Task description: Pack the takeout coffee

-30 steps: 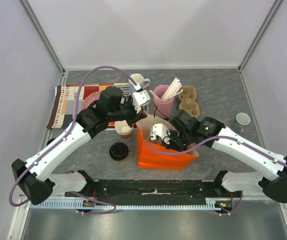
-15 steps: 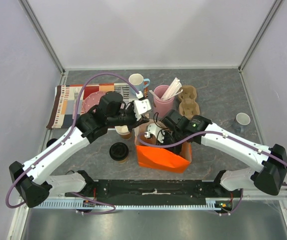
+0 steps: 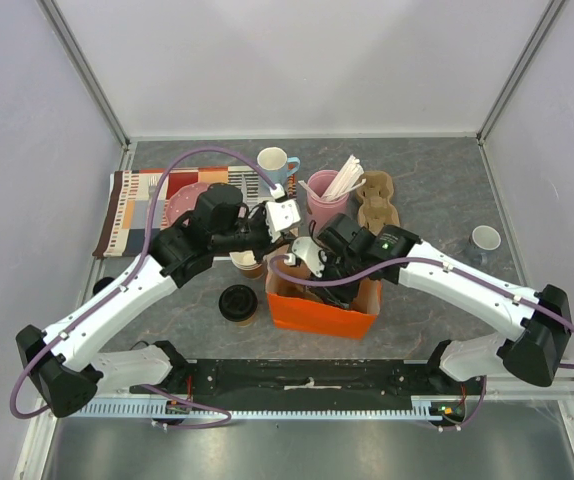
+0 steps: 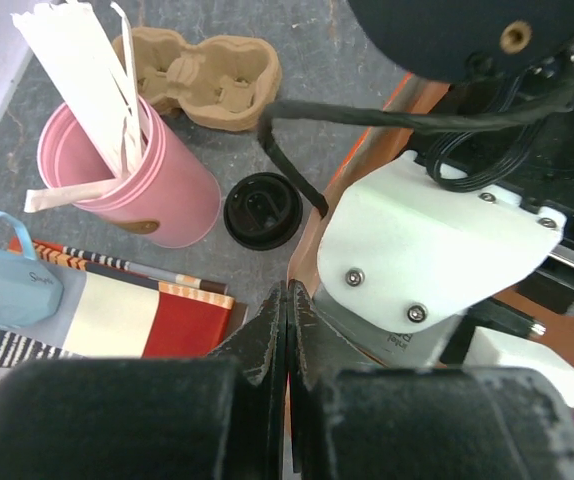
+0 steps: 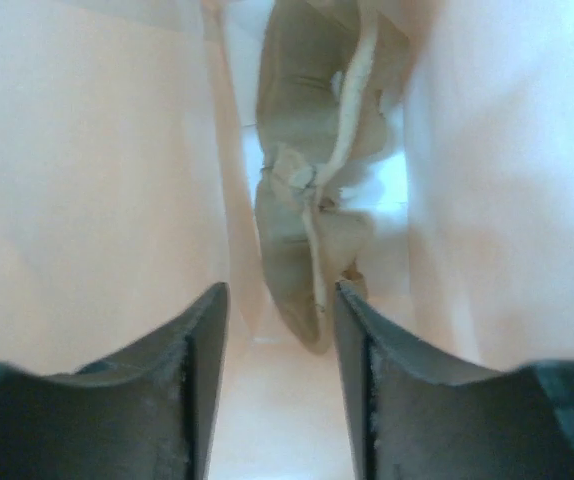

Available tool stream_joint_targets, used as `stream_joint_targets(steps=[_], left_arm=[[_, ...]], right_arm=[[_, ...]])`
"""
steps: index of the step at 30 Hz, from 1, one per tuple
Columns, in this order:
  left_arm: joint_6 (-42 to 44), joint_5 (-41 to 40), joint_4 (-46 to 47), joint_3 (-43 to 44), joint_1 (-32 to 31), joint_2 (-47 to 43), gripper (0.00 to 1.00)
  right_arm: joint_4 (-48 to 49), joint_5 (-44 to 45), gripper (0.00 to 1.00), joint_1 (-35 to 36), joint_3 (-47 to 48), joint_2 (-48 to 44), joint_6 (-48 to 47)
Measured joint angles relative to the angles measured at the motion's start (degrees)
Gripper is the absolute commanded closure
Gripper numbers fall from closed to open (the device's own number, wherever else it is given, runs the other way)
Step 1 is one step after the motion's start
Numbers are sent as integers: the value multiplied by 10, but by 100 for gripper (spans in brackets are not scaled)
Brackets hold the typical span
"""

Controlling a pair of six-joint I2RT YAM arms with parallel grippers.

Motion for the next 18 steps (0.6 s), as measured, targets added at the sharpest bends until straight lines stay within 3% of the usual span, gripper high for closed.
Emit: stream_joint_targets(steps=[5, 8, 18], left_arm=[[8, -1, 10, 0, 2, -1, 98], [9, -3, 12, 2, 3, -2, 98], [4, 0, -10, 9, 1, 4, 98]], right_arm=[[-18, 2, 26, 5, 37, -2, 3], [-37, 4, 2, 9, 59, -2, 7], [-35, 48, 2, 9, 127, -14, 40]])
